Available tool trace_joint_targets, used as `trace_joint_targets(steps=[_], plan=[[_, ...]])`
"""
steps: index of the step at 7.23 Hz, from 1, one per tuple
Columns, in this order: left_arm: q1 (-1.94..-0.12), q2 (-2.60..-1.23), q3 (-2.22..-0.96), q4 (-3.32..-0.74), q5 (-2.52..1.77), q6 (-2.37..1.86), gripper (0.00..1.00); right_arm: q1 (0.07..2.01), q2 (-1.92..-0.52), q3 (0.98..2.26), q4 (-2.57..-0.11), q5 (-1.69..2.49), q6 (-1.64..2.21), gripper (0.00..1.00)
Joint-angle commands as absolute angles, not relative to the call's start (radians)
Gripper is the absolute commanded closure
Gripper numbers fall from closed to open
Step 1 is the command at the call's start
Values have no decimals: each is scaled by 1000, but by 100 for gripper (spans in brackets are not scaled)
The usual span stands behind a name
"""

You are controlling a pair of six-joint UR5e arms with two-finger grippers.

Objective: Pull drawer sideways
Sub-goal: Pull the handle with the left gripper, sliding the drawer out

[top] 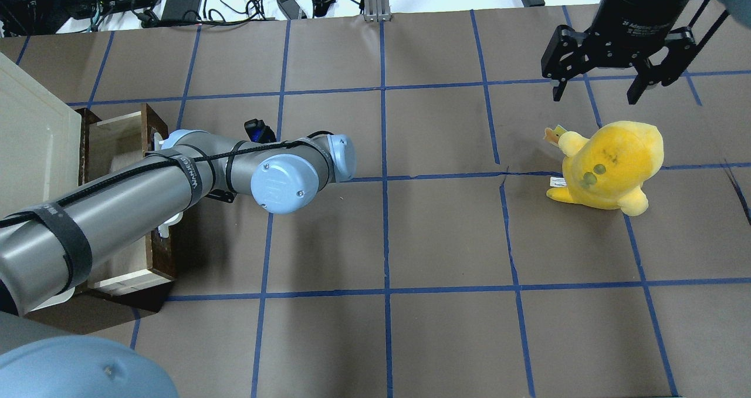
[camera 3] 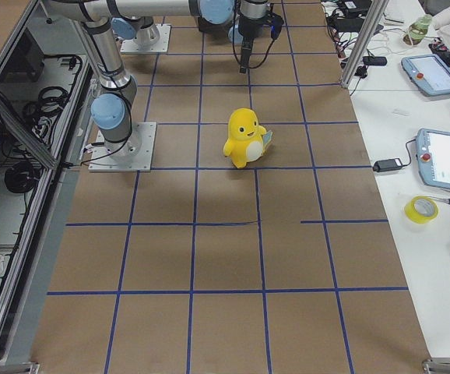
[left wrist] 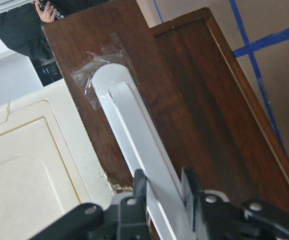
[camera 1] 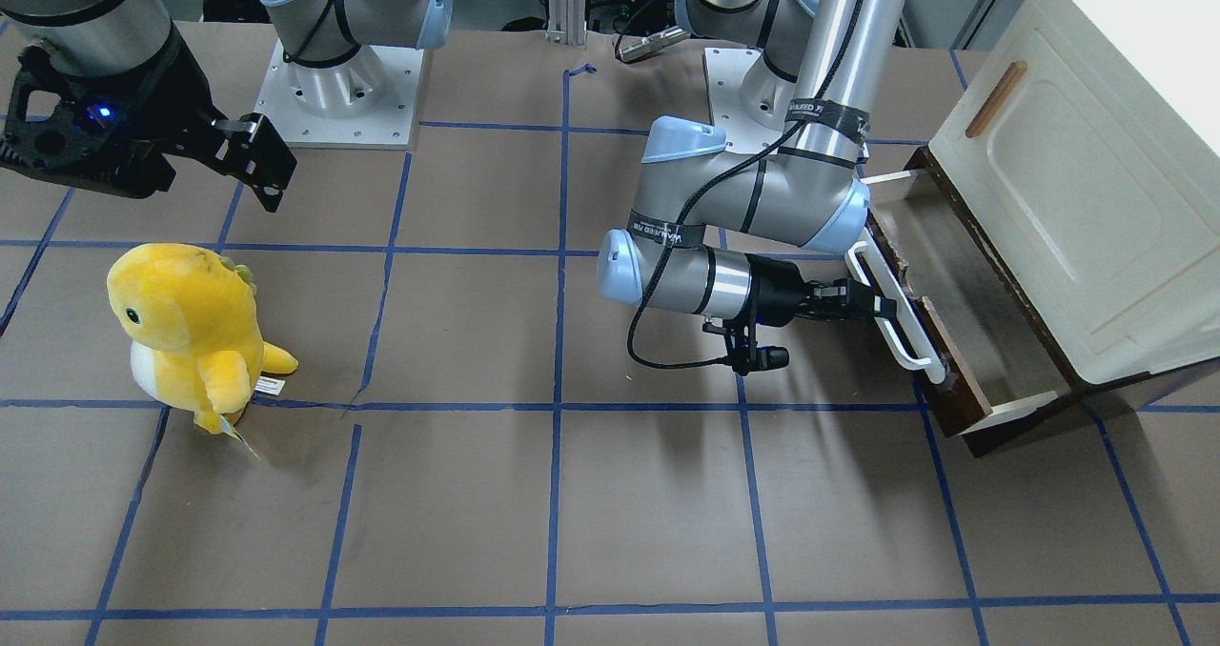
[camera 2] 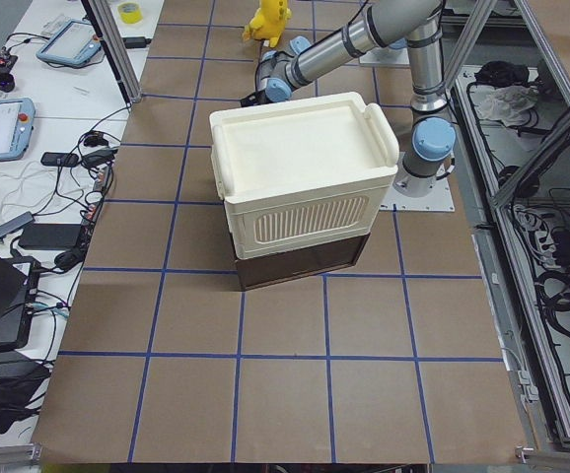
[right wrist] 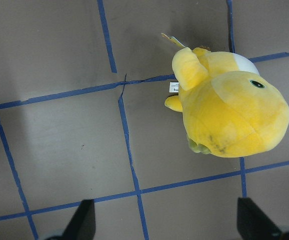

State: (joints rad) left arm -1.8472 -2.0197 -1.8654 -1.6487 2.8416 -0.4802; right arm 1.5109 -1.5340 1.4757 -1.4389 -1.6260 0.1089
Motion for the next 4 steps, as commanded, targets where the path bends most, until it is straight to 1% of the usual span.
trace_joint_targets(steps=[1,4], plan=[[-1859,-2020,-1859,-1649,2839,-480,94,1511,-1534,1476,-1439,-1626,109,0],[-1867,-2020,-1859,-1649,2842,-469,94,1511,-1534,1476,-1439,-1626,109,0]])
